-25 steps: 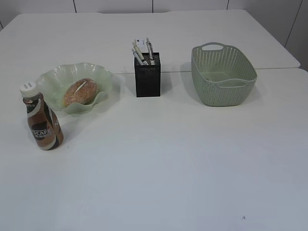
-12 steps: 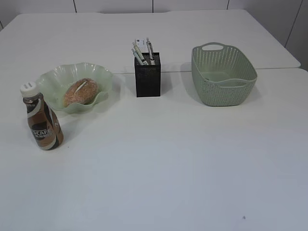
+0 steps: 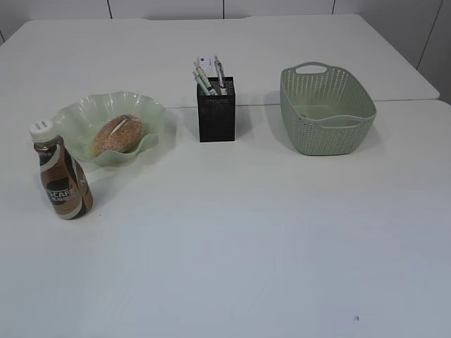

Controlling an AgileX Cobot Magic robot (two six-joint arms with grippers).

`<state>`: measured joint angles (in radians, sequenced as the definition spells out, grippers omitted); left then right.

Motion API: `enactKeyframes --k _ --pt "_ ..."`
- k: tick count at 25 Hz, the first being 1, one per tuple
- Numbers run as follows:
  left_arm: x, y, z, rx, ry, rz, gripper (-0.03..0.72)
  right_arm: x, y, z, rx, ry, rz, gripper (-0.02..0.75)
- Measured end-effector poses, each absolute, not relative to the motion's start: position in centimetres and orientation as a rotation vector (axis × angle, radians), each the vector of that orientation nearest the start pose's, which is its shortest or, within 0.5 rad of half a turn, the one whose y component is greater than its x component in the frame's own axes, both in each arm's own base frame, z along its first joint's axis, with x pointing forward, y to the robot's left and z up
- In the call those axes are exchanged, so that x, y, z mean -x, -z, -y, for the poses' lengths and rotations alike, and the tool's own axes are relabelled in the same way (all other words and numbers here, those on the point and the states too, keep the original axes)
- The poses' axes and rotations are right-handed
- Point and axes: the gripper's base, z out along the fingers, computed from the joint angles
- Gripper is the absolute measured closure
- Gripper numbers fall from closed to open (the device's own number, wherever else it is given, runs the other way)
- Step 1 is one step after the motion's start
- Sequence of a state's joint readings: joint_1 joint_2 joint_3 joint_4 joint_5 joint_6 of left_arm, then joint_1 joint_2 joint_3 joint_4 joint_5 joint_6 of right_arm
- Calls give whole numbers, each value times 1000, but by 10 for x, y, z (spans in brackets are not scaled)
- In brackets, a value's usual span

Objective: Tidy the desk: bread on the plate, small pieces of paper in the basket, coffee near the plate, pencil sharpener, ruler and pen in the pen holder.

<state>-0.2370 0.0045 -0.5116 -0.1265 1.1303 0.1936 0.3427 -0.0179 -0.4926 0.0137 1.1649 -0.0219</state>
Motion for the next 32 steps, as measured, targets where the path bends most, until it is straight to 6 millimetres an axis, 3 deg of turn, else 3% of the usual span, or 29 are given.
enactKeyframes --k 12,22,32 --pt "11 -276 8 -415 152 -2061 221 11 -267 3 366 -201 -2110 414" --pt "9 -276 10 -229 44 -2086 221 11 -267 0 127 -69 -2130 414" --pt "9 -276 10 -228 42 -2086 221 11 -267 0 106 -59 -2131 414"
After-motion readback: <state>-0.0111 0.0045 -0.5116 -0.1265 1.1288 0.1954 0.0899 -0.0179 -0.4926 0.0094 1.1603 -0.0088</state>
